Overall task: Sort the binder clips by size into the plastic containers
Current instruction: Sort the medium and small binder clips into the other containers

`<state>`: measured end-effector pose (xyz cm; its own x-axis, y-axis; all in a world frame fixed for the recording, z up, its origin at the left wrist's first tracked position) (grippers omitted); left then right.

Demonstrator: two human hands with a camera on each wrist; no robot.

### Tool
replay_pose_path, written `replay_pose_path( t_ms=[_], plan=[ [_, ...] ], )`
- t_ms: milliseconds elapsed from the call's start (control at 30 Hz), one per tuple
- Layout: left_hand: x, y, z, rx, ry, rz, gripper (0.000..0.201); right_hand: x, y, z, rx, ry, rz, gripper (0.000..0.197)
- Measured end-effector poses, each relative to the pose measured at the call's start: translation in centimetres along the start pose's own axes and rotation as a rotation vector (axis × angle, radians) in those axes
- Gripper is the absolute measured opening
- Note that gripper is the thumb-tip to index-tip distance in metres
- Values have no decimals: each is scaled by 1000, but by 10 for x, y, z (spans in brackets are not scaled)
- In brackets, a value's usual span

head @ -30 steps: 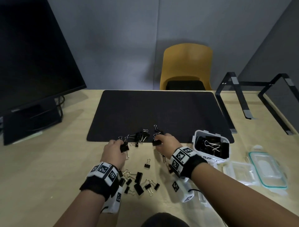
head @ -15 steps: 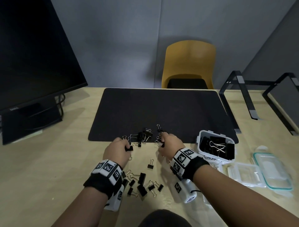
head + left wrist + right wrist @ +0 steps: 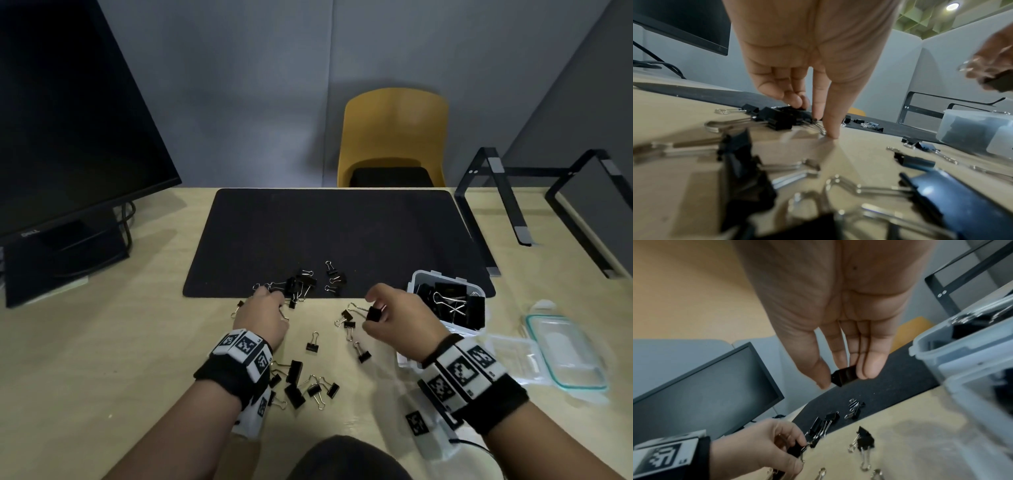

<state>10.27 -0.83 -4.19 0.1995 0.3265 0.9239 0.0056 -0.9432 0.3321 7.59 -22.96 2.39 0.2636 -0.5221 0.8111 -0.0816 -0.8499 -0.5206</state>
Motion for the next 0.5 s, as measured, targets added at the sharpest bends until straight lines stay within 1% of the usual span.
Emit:
replay_pose_path(
  t_ms=[100,200,233,300,400,467,500],
  plan=[
    [-1,1,1,11,17,12,38,12,17,-17,16,17,21,30],
    [-2,0,0,66,27,-12,52,24,41,-37,24,8,14,28],
    [-2,0,0,92,25,-20,54,28,50,-43,18,2,4,27],
    [0,1,2,124,23,-28,47,34,69,-55,1,-14,-26,25],
    [2,4,6,125,24,-7,26,36,91,-69,5,-68,-104,21],
    [0,7,6,124,25,17,19,32,99,-77,21,-116,-153,20],
    [-2,8,6,132,27,16,18,30,102,-80,30,-138,-172,19]
  ],
)
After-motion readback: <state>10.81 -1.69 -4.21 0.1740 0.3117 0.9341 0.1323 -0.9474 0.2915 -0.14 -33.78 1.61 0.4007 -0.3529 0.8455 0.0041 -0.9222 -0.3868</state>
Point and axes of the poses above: each hand's wrist, its own z-axis towards the middle knuckle, its own x-axis out of the back of the hand, y = z × x, the point moved 7 cm from there along z, towards the middle knuckle, and after that the axes turned 5 degrees about -x, right-handed, at the moved point
